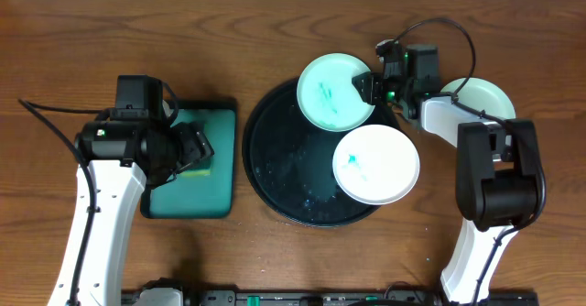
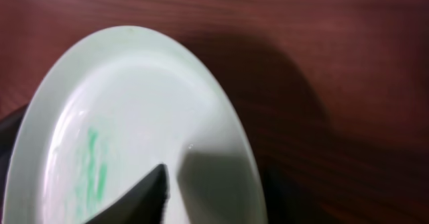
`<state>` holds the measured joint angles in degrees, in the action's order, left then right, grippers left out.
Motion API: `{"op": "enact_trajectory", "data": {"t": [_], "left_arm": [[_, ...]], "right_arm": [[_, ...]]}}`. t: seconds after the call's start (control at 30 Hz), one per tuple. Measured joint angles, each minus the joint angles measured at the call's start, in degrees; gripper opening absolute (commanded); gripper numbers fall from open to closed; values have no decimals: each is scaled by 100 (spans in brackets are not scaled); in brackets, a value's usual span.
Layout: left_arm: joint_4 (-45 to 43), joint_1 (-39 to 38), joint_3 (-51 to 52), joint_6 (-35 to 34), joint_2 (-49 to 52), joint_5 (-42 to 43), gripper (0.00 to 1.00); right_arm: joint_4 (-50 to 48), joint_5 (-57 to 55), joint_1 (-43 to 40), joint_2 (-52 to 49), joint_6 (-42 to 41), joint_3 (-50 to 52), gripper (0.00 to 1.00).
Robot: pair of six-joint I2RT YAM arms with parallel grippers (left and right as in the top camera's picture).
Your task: Clean dirty plates on tray and stack at the side
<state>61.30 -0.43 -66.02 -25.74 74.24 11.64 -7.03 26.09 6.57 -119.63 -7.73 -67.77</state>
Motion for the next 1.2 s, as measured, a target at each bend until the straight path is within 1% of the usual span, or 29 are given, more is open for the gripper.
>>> {"op": "enact_trajectory", "data": {"t": [0.1,0.23,0.3,0.53,0.63,0.73,0.87,1.0,1.1,1.2], "left_arm": [[2,0,0,0,0,-2,81],[0,0,0,0,0,0,81],[-2,0,0,0,0,0,81],[-2,0,0,0,0,0,81],[0,0,0,0,0,0,81],[2,0,0,0,0,0,81],[0,0,0,0,0,-2,82],[-2,0,0,0,0,0,81],[0,0,0,0,0,0,81],[0,0,0,0,0,0,81]], "right_arm": [[15,-181,28,0,-190,0,22],[13,-269,52,0,-367,0,5],[11,-258,61,2,-461,-2,1],[216,-210,68,46,-669,-15,1],[588,-275,79,175,-697,-42,1],[1193,-304,151,422,-691,-33,1],[1926,-428,358,911,-667,-13,2],[2549,-695,728,1475,-826,-13,1],[2712,-804,984,1495,-949,-13,1],[2643,-868,1158,1268,-1010,-13,1]]}}
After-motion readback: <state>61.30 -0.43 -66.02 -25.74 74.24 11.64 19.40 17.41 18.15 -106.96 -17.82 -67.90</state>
